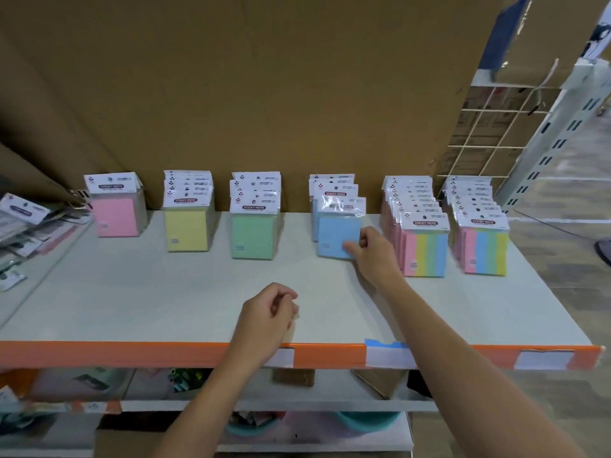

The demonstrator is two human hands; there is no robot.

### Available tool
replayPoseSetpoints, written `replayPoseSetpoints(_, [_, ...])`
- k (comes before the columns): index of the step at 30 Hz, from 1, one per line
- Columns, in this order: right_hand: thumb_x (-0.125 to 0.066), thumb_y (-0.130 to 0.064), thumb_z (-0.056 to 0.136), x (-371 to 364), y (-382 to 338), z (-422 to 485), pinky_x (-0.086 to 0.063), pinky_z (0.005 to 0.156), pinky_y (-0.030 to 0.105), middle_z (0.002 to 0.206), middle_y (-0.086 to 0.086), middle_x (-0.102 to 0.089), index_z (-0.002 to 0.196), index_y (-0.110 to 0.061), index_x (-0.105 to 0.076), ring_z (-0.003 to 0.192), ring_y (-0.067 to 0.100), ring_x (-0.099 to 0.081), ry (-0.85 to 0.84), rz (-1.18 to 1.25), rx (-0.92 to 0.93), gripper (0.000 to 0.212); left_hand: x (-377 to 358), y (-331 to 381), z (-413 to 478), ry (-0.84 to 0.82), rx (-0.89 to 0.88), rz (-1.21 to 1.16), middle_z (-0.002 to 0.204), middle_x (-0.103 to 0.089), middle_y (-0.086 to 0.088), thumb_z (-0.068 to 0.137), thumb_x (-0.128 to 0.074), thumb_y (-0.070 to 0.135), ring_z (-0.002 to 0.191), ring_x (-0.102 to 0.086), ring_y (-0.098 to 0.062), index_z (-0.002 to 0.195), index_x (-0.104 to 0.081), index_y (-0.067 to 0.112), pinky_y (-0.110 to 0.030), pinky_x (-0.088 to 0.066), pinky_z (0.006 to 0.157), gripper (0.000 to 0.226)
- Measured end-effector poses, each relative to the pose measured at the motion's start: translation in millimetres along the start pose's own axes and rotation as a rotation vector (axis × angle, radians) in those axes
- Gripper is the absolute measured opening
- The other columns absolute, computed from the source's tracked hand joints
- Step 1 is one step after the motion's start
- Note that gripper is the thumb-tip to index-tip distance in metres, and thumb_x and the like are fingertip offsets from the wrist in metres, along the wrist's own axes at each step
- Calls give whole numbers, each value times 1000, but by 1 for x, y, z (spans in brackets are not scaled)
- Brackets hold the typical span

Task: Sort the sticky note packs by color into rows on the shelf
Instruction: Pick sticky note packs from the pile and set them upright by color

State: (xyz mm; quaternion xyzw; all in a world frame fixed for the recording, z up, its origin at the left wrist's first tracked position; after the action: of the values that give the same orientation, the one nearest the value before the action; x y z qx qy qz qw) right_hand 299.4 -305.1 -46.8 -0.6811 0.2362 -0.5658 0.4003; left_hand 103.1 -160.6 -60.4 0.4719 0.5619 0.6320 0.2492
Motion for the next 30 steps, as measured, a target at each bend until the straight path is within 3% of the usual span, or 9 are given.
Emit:
replayPoseSetpoints(5, [-71, -25, 90, -10, -3, 21, -37, 57, 17, 99, -4, -59, 101, -20, -47, 89, 13, -57, 108, -12, 17, 26, -4, 1, 0, -75, -36, 15, 74, -70, 12, 99, -53, 13, 66, -64, 4, 88, -66, 28, -12, -48, 60, 23])
replayPoseSetpoints(9, [-69, -25, 90, -17, -3, 27, -43, 60, 22, 110, 1, -63, 103, -20, -47, 92, 13, -60, 151, -38, 41, 27, -5, 1, 0, -74, -56, 77, 77, -69, 12, 98, -53, 18, 74, -65, 1, 88, -65, 30, -20, -54, 66, 20])
replayPoseSetpoints(13, [-62, -28, 96, -18, 0, 17, -54, 81, 33, 125, 11, -60, 125, -11, -49, 109, 21, -60, 185, -61, -41, 36, -6, 3, -1, -91, -70, 86, 79, -69, 16, 96, -56, 24, 75, -64, -5, 86, -66, 30, -25, -56, 69, 15])
replayPoseSetpoints(16, [-55, -25, 99, -8, -2, -10, -47, 71, 24, 111, 5, -65, 121, -12, -54, 93, 15, -60, 200, -1, -59, 26, -3, 4, -3, -60, -40, -7, 75, -70, 9, 96, -57, 19, 63, -61, -1, 83, -67, 26, -20, -49, 60, 18])
replayPoseSetpoints(18, [-55, -22, 99, -5, -1, -35, -46, 64, 21, 93, 1, -66, 107, -13, -60, 75, 9, -60, 125, 159, -67, 13, 2, 6, -6, -12, -2, -98, 72, -70, 3, 97, -56, 14, 57, -59, -3, 81, -67, 21, -19, -46, 56, 21])
replayPoseSetpoints(21, [-56, -17, 98, -6, -2, -76, -50, 54, 25, 77, 9, -63, 94, -11, -63, 58, 10, -57, -58, 451, -99, 10, 13, 9, -18, 58, 36, -179, 70, -69, -1, 98, -55, 11, 56, -58, -9, 79, -67, 16, -22, -48, 54, 22])
replayPoseSetpoints(25, [-55, -14, 98, -10, -12, -105, -52, 50, 30, 65, 9, -62, 90, -10, -64, 53, 13, -57, -229, 425, -27, 12, 33, 2, -49, 173, 70, -221, 68, -68, -1, 98, -53, 7, 58, -60, -10, 81, -65, 9, -22, -50, 56, 21])
replayPoseSetpoints(30, [-55, -9, 98, -37, -42, -127, -46, 48, 22, 58, -2, -60, 86, -5, -63, 50, 9, -53, -360, 466, 70, 14, 87, -22, -100, 395, 139, -357, 67, -66, -7, 99, -49, 5, 55, -57, -15, 77, -66, 5, -23, -47, 50, 28])
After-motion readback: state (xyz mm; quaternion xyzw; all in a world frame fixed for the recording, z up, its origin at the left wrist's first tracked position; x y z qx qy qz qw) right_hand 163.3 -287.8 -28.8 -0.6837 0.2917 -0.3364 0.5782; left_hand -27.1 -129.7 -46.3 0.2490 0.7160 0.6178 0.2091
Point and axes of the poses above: each hand's wrist, its own z-axis towards the middle knuckle, its own x-axis out of the back of the hand, y = z × x, the point moved 4 cm from there along z, towards the middle knuckle
